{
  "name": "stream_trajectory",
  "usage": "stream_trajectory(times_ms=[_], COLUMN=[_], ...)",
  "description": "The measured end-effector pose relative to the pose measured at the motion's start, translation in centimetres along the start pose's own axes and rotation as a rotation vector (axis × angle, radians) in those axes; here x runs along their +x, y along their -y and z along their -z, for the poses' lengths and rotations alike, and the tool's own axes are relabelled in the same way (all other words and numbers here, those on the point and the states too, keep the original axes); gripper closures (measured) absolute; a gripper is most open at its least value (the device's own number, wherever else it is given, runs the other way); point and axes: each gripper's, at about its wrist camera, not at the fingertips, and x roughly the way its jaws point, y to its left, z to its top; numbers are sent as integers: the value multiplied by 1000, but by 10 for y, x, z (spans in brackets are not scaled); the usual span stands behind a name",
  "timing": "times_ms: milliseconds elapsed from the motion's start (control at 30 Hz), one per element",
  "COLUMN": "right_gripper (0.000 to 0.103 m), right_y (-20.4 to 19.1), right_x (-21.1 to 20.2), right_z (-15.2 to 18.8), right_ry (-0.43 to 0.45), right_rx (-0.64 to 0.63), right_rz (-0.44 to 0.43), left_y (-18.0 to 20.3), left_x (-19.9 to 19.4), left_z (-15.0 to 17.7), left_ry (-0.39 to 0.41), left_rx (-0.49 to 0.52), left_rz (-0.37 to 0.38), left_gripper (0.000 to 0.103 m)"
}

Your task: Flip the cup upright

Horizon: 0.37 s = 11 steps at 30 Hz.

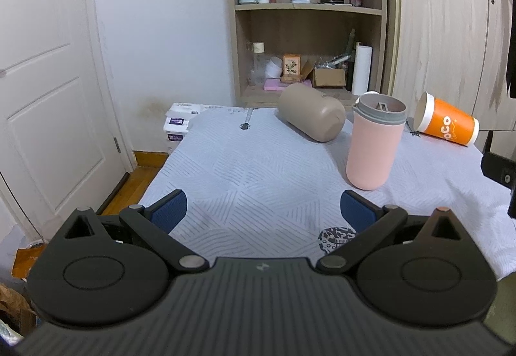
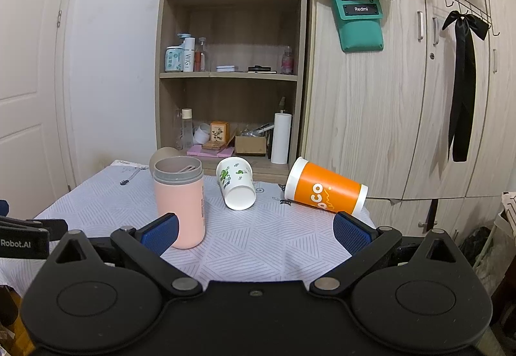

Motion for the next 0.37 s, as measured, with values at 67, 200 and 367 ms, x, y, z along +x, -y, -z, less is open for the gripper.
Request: stream_trajectory(times_ms=[67, 200, 367], right_gripper=[0, 0, 0], right_y=[0, 0, 0], right_x=[0, 0, 0], right_z=[0, 0, 0], right_ry=[0, 0, -1], right_rx=[0, -1, 0], right_rz=[1, 0, 1], left_y=[0, -2, -3], left_x=[0, -1, -2], left_z=[0, 0, 1], left_ry=[3, 4, 7], left_rx=[-5, -16, -22], left_rz=[-1, 7, 12], left_gripper=[0, 0, 0])
